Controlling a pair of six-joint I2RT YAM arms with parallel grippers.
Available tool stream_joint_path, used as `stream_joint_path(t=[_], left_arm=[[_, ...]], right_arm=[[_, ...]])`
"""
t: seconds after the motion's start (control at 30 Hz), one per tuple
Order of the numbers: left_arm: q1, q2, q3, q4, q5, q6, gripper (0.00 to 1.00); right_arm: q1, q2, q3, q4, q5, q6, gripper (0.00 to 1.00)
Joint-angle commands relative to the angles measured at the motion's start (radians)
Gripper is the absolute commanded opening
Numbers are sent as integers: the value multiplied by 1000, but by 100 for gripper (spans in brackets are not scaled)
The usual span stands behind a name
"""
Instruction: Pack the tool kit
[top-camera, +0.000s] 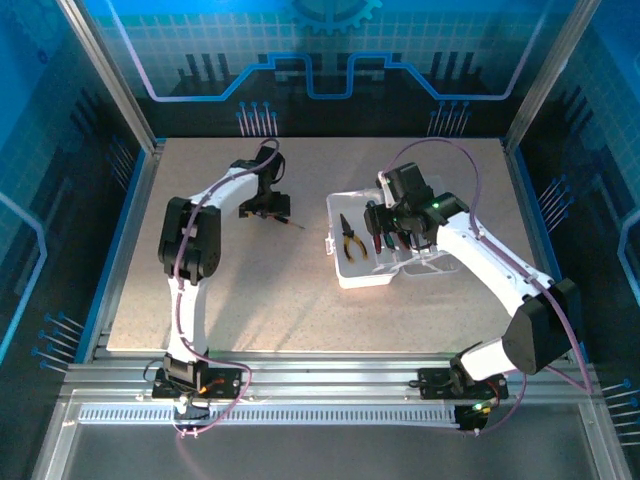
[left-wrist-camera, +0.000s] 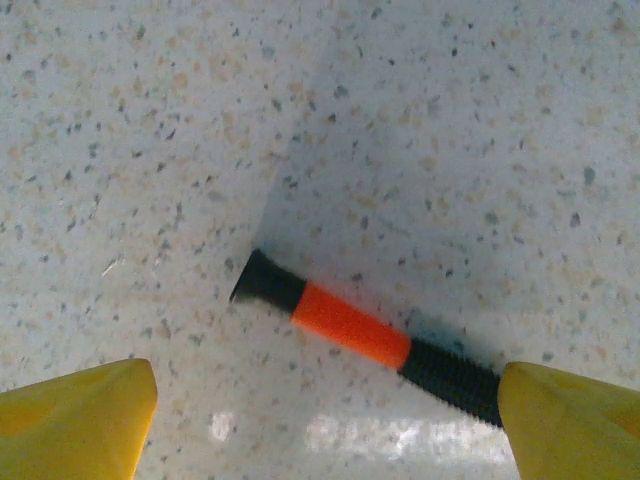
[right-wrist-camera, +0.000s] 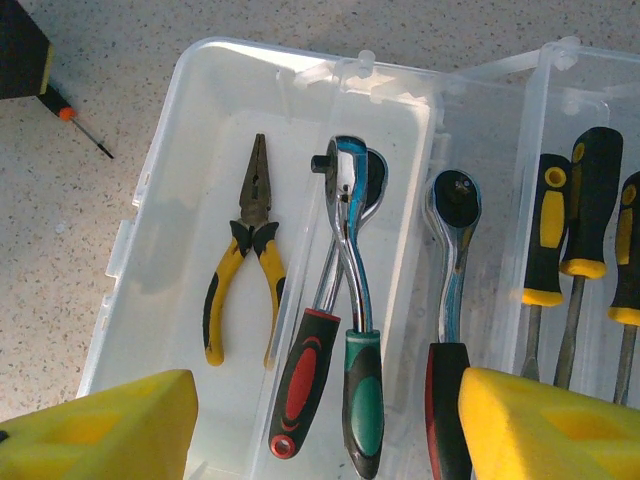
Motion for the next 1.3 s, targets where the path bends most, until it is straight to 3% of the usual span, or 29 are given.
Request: stream_joint_path(t=[0.0, 0.23, 0.77, 1.27], left_arm=[[7, 56, 66, -65, -35, 1, 88], [7, 96, 92, -84, -27, -3, 78], [7, 128, 118, -95, -16, 18, 40], [5, 159, 158, -111, 3, 29, 13]], right_arm=[[10, -17, 0, -14, -15, -15, 71], [10, -22, -3, -13, -20, -20, 71], [5, -27, -4, -11, -39, -25, 71], [-4, -44, -14, -10, -51, -26, 72]])
